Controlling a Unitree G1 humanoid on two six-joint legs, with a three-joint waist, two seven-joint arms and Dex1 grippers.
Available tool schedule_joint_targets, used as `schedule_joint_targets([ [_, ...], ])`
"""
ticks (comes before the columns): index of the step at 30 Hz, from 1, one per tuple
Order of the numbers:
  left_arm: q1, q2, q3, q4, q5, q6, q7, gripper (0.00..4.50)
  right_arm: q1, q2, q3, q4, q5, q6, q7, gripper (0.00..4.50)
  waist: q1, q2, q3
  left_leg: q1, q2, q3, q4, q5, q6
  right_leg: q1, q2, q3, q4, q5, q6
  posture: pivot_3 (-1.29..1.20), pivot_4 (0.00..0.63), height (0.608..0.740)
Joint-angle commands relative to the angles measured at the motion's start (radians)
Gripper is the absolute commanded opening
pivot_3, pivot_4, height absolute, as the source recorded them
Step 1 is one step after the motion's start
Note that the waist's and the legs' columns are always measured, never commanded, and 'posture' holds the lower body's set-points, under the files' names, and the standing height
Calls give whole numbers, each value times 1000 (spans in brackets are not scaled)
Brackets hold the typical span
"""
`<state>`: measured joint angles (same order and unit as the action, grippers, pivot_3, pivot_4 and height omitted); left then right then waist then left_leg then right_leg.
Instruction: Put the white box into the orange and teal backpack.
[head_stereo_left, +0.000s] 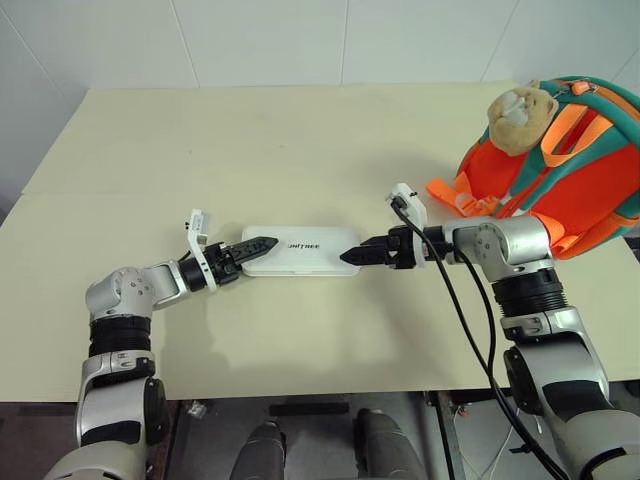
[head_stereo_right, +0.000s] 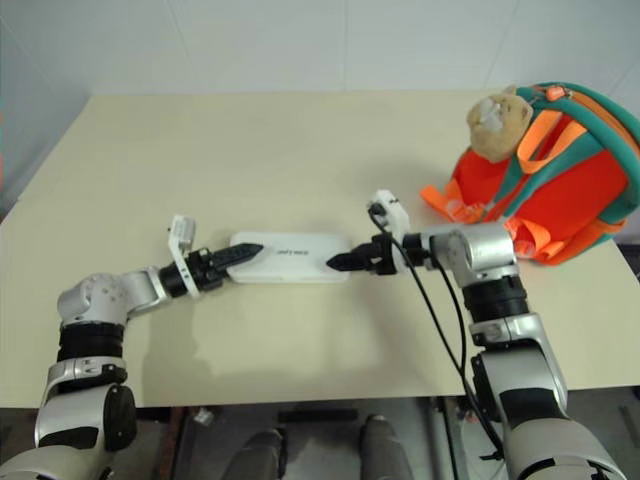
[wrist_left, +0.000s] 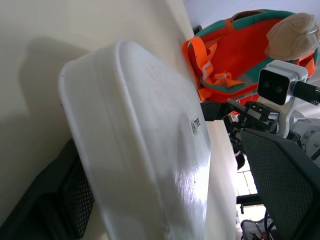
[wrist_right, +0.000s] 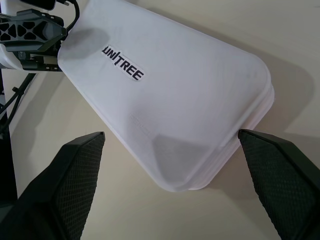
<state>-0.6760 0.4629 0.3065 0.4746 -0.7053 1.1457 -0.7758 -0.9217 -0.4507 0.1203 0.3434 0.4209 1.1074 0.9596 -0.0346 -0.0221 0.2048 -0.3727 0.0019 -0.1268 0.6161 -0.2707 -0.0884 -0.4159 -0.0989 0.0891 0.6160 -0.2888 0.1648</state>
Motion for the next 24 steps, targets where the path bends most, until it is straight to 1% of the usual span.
schedule_joint_targets([
  [1, 19, -16, -3, -4, -23, 40, -8, 4493, 2, 7, 11, -36, 10, -27, 16, 4500, 1, 0, 0, 0, 0, 0, 0, 0, 0, 0, 0, 0, 0, 0, 0, 0, 150, 740],
  [8, 36, 26, -3, -24, -45, 85, -61, 4493, 12, -1, 22, -44, 10, -44, 24, 4500, 0, 0, 0, 0, 0, 0, -1, 0, 0, 0, 0, 0, -2, 0, 0, 0, 150, 740],
  [11, 32, 24, 16, -23, -57, 94, -55, 4493, 15, 0, 22, -46, 11, -48, 22, 4500, -3, 0, 0, 0, 0, 0, -1, 0, 0, 0, 0, 0, -3, 0, 0, 0, 150, 740],
  [12, 29, 22, 29, -21, -63, 99, -45, 4103, 17, 0, 22, -48, 11, -48, 21, 4500, -3, 0, 0, 0, 0, 0, -2, 0, 0, 0, 0, 0, -3, 0, 0, 0, 150, 740],
  [14, 26, 25, 49, -26, -77, 117, -41, 3616, 22, 0, 22, -51, 12, -51, 21, 4500, -4, 0, 0, -1, 0, 0, -2, 0, 0, 0, 0, 0, -3, 0, 0, 0, 150, 740],
  [17, 31, 35, 62, -46, -94, 149, -47, 2624, 27, -1, 22, -56, 11, -53, 21, 4500, -7, 0, 0, -1, 0, 0, -2, 0, 0, 0, 0, 0, -3, 0, 0, 0, 150, 740],
  [21, 43, 38, 84, -83, -121, 195, -37, 1419, 34, -1, 23, -61, 9, -57, 20, 4500, -14, 0, 0, -1, 0, 0, -2, 0, 0, 0, 0, 0, -3, 0, 0, 0, 150, 740],
  [22, 45, 37, 89, -90, -127, 203, -35, 1310, 34, 0, 23, -61, 10, -57, 21, 4500, -16, 0, 0, -1, 0, 0, -2, 0, 0, 0, 0, 0, -3, 0, 0, 0, 150, 740],
  [24, 49, 37, 99, -105, -137, 219, -27, 1309, 36, 1, 24, -62, 10, -58, 21, 4500, -20, 0, 0, -1, 0, 0, -2, 0, 0, 0, 0, 0, -3, 0, 0, 0, 150, 740],
])
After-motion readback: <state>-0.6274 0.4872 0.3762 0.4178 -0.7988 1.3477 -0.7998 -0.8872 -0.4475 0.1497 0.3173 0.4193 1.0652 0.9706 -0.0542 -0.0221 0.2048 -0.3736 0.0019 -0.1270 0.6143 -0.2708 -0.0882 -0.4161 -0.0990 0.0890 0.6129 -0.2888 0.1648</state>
